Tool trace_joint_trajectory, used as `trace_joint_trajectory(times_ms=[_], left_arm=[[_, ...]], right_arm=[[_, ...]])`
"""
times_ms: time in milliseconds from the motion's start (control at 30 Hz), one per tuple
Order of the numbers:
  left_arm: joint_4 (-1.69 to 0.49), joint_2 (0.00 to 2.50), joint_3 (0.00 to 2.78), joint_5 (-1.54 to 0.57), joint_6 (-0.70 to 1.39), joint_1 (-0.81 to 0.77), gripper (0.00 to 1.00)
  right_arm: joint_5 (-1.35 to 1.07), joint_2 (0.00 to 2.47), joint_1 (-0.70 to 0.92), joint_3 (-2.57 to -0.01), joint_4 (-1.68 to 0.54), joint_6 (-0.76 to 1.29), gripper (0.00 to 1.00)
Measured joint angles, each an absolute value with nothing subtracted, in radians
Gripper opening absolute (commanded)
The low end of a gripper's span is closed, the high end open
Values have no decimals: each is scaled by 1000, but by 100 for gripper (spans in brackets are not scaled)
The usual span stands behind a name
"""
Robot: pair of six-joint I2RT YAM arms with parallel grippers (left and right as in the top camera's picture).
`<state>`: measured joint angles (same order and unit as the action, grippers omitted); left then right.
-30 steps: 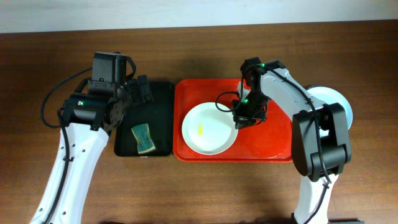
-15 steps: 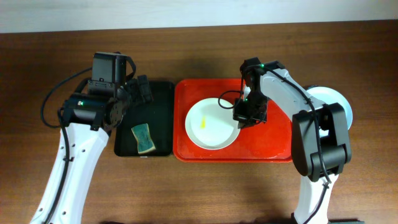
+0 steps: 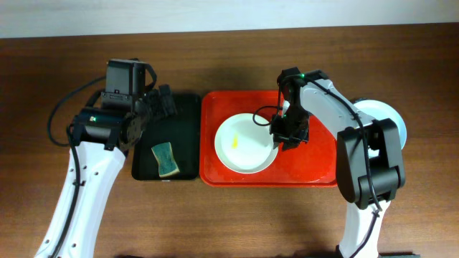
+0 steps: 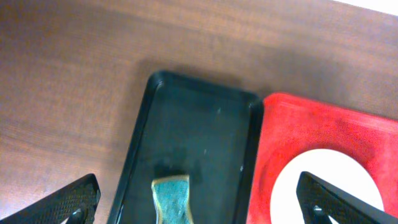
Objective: Clean dirty plates on tray and stack at the side
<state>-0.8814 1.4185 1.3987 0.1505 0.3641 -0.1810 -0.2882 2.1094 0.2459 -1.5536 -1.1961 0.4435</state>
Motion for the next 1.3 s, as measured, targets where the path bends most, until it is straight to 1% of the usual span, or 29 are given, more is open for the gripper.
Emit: trace_joint_trajectory(times_ms=[267, 433, 467, 500, 533, 567, 667, 700, 833, 933, 1033, 1100, 1133, 1167, 1300], left_arm=[[-851, 1419, 1399, 147, 364, -181, 99], [-935, 1419, 1399, 115, 364, -181, 100], [-951, 1419, 1399, 102, 364, -181, 89], [-976, 1419, 1399, 85, 364, -181, 73], [-1025, 1419, 1399, 61, 361, -181, 64], [-1050, 1419, 1399, 49, 366, -182, 58], [-1100, 1419, 1376, 33, 363, -200, 59], [-1100, 1419, 1355, 29, 364, -211, 58], [-1117, 1439, 1261, 18, 368, -245, 47], [-1111, 1470, 1214, 19, 373, -248, 47], [-1059, 1498, 1176, 54, 396, -248, 47], [-1022, 1509, 1155, 76, 407, -248, 40], [-1006, 1514, 1147, 84, 413, -248, 36], [-970, 1525, 1127, 96, 420, -248, 32], [-903, 1552, 1086, 112, 437, -248, 29]], right_arm=[[-286, 2109, 246, -1554, -1186, 433, 34], [-286, 2109, 246, -1554, -1174, 434, 34], [-286, 2109, 248, -1554, -1178, 433, 34], [-286, 2109, 250, -1554, -1182, 433, 35], [-285, 2109, 252, -1553, -1186, 430, 36], [-285, 2109, 255, -1553, -1191, 422, 37], [-285, 2109, 265, -1553, -1204, 400, 38], [-285, 2109, 267, -1553, -1206, 396, 38], [-285, 2109, 268, -1553, -1208, 385, 38], [-285, 2109, 268, -1553, -1198, 384, 39], [-285, 2109, 268, -1553, -1196, 385, 39], [-284, 2109, 268, -1553, -1195, 384, 40], [-282, 2109, 268, -1553, -1195, 384, 43], [-276, 2109, 268, -1553, -1193, 385, 43], [-269, 2109, 268, -1553, -1193, 382, 43]])
